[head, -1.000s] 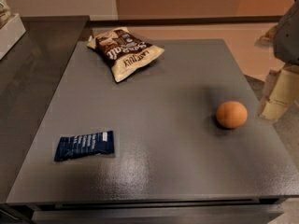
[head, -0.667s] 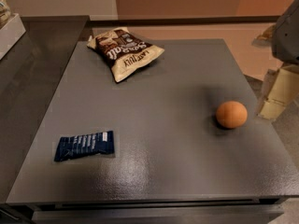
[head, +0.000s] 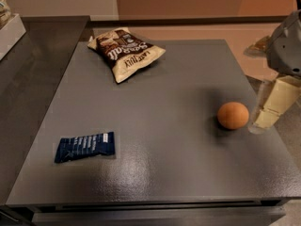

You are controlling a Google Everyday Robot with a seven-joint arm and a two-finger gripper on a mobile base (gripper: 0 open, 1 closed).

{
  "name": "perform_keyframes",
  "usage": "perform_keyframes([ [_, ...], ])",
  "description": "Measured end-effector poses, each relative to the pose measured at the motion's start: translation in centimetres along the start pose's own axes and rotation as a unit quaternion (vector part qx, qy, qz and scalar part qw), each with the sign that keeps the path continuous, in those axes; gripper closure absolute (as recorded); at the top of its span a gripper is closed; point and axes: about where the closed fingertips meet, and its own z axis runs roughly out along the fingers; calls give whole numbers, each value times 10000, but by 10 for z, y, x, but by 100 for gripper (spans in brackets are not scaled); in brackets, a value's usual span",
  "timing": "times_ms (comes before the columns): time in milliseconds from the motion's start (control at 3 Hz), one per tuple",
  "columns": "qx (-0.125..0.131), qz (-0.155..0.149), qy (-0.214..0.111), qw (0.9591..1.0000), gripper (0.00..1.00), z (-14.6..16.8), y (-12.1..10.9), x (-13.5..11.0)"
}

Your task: Move orange near brown chip bag

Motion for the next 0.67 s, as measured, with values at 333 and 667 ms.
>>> perform_keyframes([
  [333,-110,-87,-170,9998,0,13,6,-4],
  [667,-185,-127,-280,9994,0,24,11,-5],
])
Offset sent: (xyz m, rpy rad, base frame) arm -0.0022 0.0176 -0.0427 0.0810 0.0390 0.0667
